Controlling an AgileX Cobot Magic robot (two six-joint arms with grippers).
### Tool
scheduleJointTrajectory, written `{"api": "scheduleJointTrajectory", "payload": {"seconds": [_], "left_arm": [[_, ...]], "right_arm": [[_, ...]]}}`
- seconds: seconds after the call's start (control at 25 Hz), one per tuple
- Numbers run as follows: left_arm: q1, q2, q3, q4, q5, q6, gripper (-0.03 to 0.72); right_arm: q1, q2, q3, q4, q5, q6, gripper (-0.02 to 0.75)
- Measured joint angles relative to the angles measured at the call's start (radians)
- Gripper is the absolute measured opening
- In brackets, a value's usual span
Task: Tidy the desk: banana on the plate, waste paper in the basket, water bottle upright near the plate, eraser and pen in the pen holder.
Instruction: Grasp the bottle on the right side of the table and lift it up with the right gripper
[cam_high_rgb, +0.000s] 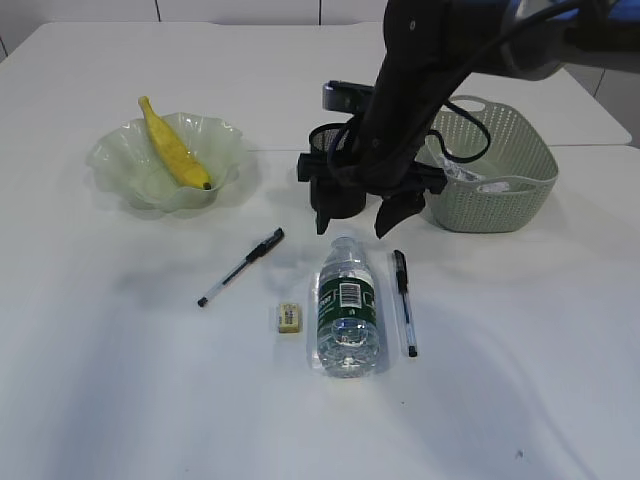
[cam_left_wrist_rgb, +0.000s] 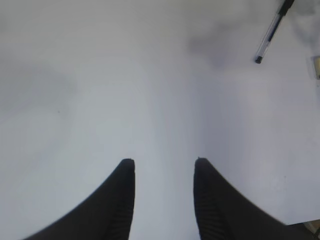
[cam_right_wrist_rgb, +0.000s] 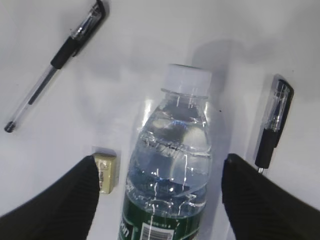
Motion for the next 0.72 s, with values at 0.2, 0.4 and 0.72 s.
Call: {"api": "scheduleJointTrajectory", "payload": {"seconds": [0.2,0.4,0.72], "left_arm": [[0.000,0.000,0.000,0.000,-0.008,0.000,0.275],[0.000,0.000,0.000,0.000,-0.011,0.000,0.275],[0.000,0.000,0.000,0.000,-0.012,0.000,0.275]], "right_arm": [[0.001,0.057,0.000,-0.002,-0.006,0.019,0.573],[0.001,0.081,0.000,-0.002,-0.019,0.026,0.573],[0.001,0.104,0.000,-0.004,-0.068,0.036,0.573]]}}
